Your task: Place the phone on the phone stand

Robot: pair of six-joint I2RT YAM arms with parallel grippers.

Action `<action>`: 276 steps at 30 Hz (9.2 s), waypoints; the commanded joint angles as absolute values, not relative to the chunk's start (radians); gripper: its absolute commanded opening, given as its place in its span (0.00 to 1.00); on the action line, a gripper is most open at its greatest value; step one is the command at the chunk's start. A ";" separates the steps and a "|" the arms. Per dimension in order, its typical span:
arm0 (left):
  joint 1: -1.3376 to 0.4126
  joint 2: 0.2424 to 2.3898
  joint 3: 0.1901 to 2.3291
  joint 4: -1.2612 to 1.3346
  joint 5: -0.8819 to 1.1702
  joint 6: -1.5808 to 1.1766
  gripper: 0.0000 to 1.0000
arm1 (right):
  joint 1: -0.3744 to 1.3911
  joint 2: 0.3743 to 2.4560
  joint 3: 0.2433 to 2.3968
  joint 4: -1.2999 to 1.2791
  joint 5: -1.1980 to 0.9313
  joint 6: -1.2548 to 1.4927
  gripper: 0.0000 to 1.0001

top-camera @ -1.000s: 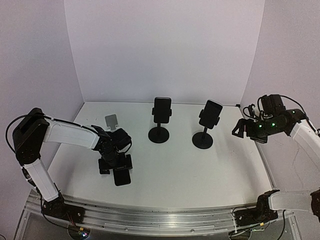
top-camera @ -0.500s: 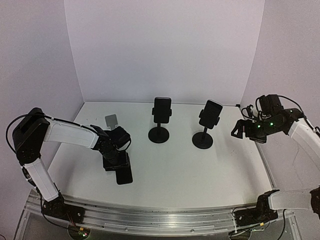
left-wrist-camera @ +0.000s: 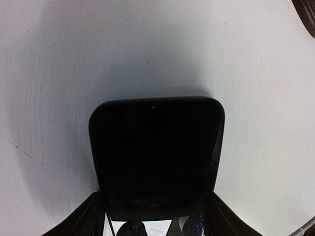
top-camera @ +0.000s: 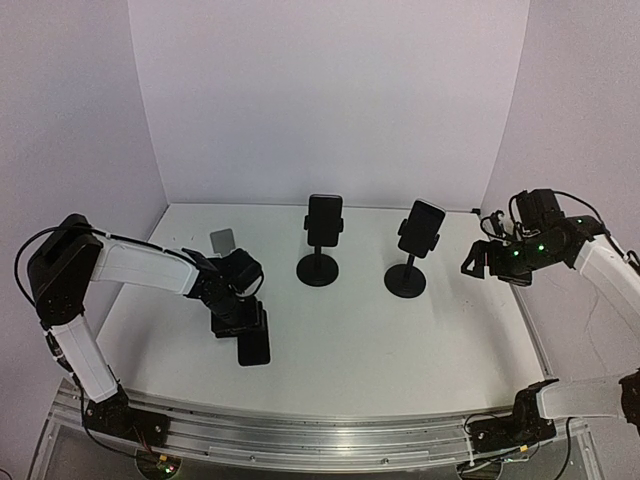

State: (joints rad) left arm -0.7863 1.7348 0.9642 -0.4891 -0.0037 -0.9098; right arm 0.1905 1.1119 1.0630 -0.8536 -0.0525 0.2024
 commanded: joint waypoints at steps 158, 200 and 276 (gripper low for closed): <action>-0.429 1.504 0.863 -0.188 0.817 -0.186 0.77 | 1.298 2.041 1.501 -0.367 0.634 0.697 0.44; -0.494 1.841 1.500 -1.138 0.970 0.526 0.02 | 1.347 1.952 1.381 0.065 0.764 0.058 0.41; -0.359 2.164 2.211 -1.419 -0.003 0.973 0.00 | 1.347 1.742 1.180 -0.053 0.652 0.227 0.98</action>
